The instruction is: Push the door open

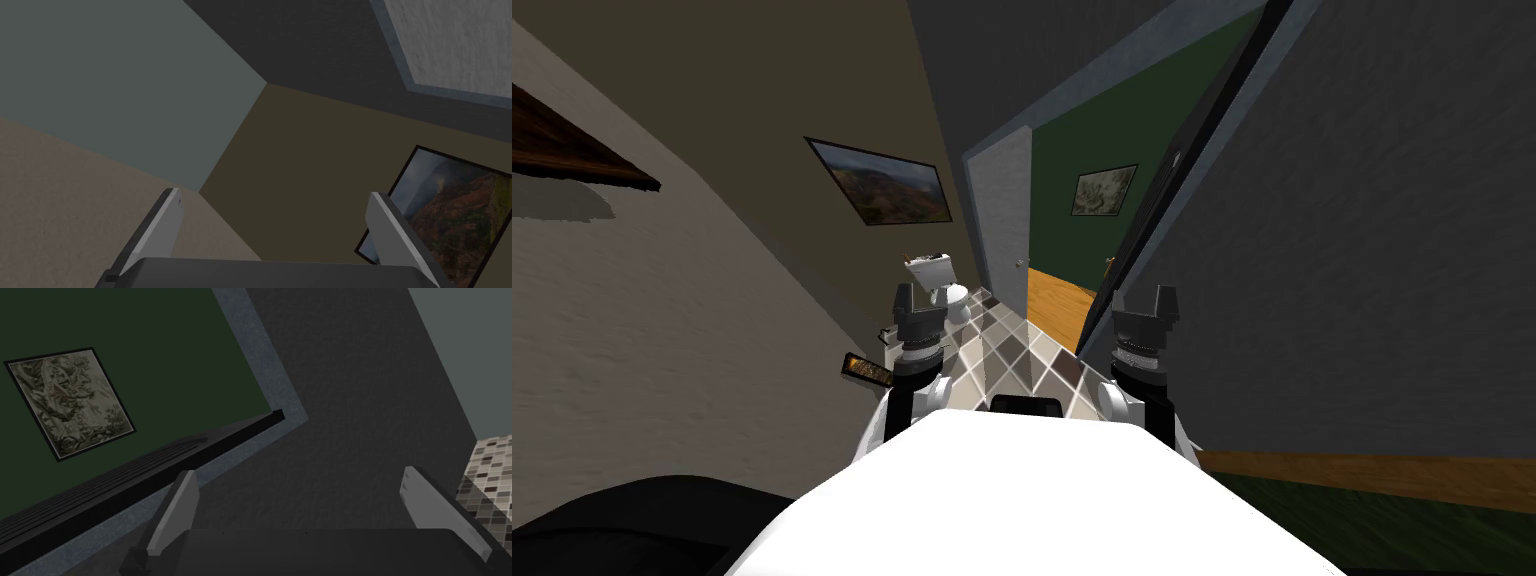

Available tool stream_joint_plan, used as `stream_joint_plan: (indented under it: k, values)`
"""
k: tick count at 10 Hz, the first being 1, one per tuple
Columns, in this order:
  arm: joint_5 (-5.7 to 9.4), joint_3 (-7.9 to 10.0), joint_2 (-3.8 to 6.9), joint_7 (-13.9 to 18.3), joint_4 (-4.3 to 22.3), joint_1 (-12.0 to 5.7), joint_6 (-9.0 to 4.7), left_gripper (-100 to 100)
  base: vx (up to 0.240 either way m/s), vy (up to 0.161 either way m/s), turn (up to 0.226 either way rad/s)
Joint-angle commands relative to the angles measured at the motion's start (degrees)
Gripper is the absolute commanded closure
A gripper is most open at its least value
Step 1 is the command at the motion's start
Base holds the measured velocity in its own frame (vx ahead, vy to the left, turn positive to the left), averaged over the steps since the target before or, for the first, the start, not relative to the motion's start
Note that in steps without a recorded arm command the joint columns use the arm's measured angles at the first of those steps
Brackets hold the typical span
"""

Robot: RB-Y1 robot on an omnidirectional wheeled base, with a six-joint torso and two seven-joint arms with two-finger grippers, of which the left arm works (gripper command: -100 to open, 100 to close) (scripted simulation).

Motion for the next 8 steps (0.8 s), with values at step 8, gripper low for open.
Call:
stream_joint_plan:
  k: [8]
  values:
    - [0.66,-1.23,2.07,-0.13,9.7,-5.97,0.9,-100,0.083,0.049,-0.049]
